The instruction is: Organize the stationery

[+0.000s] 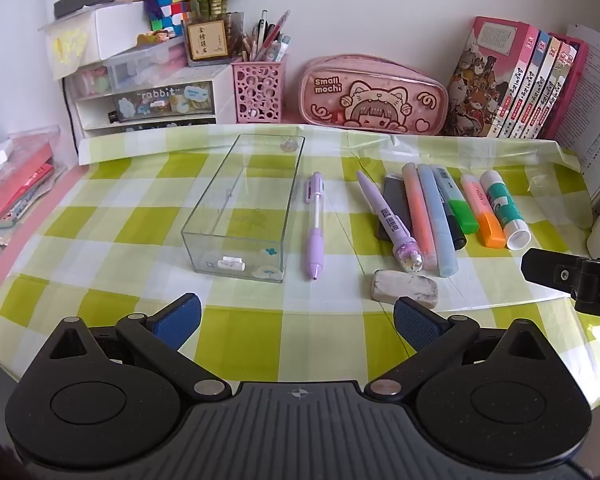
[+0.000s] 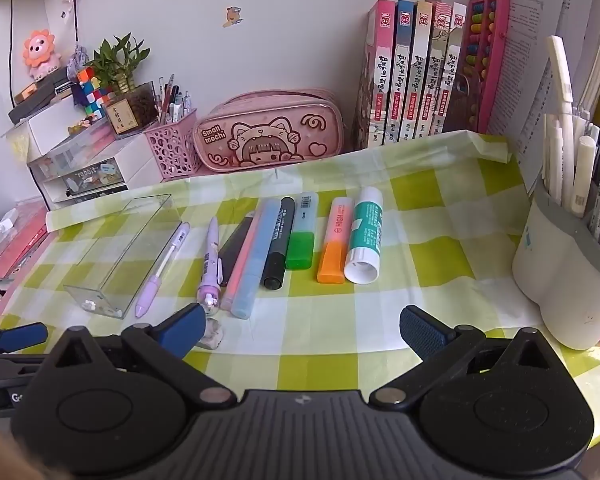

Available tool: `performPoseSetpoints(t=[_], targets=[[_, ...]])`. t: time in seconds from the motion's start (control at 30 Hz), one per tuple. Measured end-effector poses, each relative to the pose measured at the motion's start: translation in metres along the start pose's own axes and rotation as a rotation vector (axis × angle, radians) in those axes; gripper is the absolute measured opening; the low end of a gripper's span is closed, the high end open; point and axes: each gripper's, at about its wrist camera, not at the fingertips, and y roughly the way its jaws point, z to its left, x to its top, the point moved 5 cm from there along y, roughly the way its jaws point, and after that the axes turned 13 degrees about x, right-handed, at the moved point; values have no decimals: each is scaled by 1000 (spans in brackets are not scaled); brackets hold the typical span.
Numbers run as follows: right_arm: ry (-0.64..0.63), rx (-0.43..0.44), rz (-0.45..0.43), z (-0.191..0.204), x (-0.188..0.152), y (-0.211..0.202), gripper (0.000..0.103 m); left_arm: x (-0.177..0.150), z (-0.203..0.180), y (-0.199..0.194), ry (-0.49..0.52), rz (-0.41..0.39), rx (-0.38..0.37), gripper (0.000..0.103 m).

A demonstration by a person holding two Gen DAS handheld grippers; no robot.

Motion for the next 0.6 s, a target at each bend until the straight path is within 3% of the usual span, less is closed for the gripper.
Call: performPoseSetpoints(t=[0.6], targets=[[7, -12, -4, -3, 0, -4, 103, 0, 1, 3, 11, 4, 2, 98]])
